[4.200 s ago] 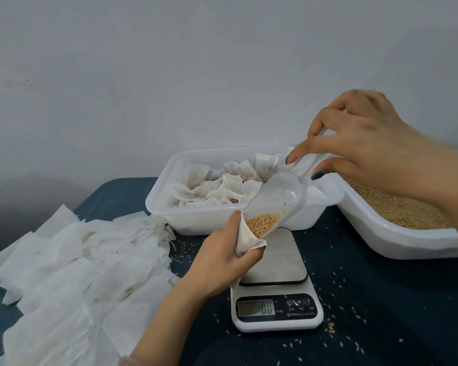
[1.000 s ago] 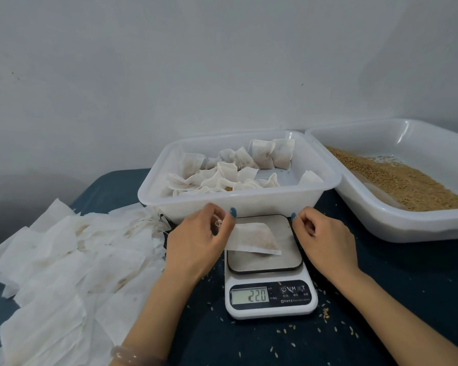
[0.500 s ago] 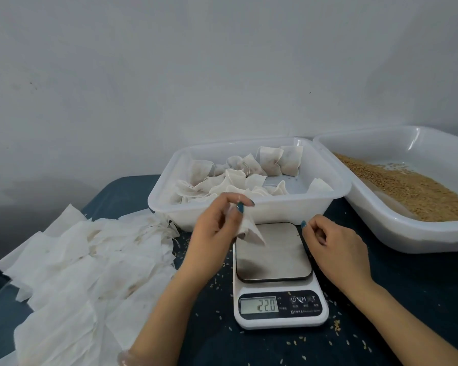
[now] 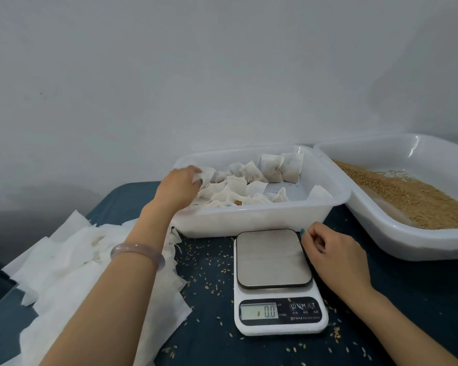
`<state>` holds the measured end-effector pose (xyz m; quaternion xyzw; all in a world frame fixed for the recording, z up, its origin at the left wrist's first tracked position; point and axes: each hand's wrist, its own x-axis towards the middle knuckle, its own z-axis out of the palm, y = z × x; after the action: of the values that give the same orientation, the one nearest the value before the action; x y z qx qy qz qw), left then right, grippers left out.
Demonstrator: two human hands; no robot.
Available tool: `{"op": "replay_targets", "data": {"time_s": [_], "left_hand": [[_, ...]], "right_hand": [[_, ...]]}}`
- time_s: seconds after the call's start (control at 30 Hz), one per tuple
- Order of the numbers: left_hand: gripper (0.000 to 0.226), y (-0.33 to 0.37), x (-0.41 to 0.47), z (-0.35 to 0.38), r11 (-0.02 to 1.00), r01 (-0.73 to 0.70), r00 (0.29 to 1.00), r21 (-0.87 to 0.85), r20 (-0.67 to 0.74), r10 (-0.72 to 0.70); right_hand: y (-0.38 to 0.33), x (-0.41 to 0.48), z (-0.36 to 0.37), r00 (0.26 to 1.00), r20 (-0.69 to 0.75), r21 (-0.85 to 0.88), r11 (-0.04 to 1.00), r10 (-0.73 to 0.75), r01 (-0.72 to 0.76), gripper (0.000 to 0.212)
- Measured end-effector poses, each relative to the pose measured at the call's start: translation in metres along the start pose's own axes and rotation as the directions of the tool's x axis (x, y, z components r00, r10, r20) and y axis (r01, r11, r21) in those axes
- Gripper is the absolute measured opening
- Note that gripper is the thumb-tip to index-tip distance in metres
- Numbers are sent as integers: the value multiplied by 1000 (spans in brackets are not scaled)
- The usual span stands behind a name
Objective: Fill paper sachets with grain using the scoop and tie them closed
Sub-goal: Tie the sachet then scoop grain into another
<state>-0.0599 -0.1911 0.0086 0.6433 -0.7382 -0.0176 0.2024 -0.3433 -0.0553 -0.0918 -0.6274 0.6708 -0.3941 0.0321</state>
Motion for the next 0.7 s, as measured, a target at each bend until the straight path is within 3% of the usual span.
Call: {"op": "replay_targets", "data": {"time_s": [0.07, 0.13, 0.33, 0.43, 0.53, 0.6, 0.7], "left_hand": [[37, -6, -1, 8, 993, 81, 976, 89, 195, -97], [39, -8, -4, 11, 989, 105, 958, 101, 256, -128], [33, -6, -26, -3, 985, 39, 998, 170, -57, -30], [24, -13, -35, -17, 982, 184, 951, 38, -259, -169], [23, -36, -44, -27, 933, 345, 848, -103, -393, -357], [28, -56, -50, -24, 899, 430, 834, -85, -344, -432], [34, -82, -54, -3, 856, 492, 868, 161, -16, -496]], "right_hand": [[-1, -1, 1, 1000, 4, -10, 1000, -4, 4, 30], [-1, -1, 2, 1000, 4, -16, 1000, -8, 8, 31], [2, 0, 2, 1000, 0, -24, 1000, -5, 5, 27], [2, -1, 2, 1000, 5, -40, 999, -6, 6, 26], [2, 0, 3, 1000, 3, -50, 999, -14, 14, 25], [2, 0, 3, 1000, 4, -45, 999, -14, 14, 25], [2, 0, 3, 1000, 2, -46, 999, -21, 21, 24]]}}
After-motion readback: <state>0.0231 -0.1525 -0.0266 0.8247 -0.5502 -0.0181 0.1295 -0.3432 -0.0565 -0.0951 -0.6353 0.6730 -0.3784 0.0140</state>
